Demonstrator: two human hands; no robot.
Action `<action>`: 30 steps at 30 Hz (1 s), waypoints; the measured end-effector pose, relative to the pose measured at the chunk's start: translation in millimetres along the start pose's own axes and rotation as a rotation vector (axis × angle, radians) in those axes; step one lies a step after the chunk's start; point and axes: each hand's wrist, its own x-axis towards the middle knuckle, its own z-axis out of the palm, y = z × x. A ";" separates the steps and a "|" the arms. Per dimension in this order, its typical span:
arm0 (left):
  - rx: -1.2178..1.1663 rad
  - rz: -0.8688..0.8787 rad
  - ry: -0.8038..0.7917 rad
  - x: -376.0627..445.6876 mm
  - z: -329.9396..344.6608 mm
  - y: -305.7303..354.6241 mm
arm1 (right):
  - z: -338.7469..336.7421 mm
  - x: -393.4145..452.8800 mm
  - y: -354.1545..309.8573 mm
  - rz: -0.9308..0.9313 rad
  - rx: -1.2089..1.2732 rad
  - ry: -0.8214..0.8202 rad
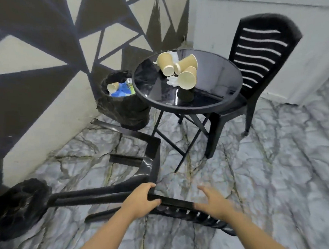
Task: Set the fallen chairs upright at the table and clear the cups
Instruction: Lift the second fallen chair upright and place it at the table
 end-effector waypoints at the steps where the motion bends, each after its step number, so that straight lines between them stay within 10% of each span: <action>1: 0.011 0.022 -0.023 6.4 6.0 -3.6 | 6.8 0.3 8.1 0.033 0.016 0.001; 8: -0.015 0.058 -0.141 60.2 71.7 -32.6 | 52.3 24.0 94.2 0.104 0.150 0.023; 16: 0.482 0.383 -0.155 158.2 178.6 -59.1 | 106.2 97.6 206.7 0.147 -0.022 0.203; 30: 0.287 0.448 -0.283 204.2 246.3 -38.7 | 116.5 114.5 256.7 0.074 0.013 0.340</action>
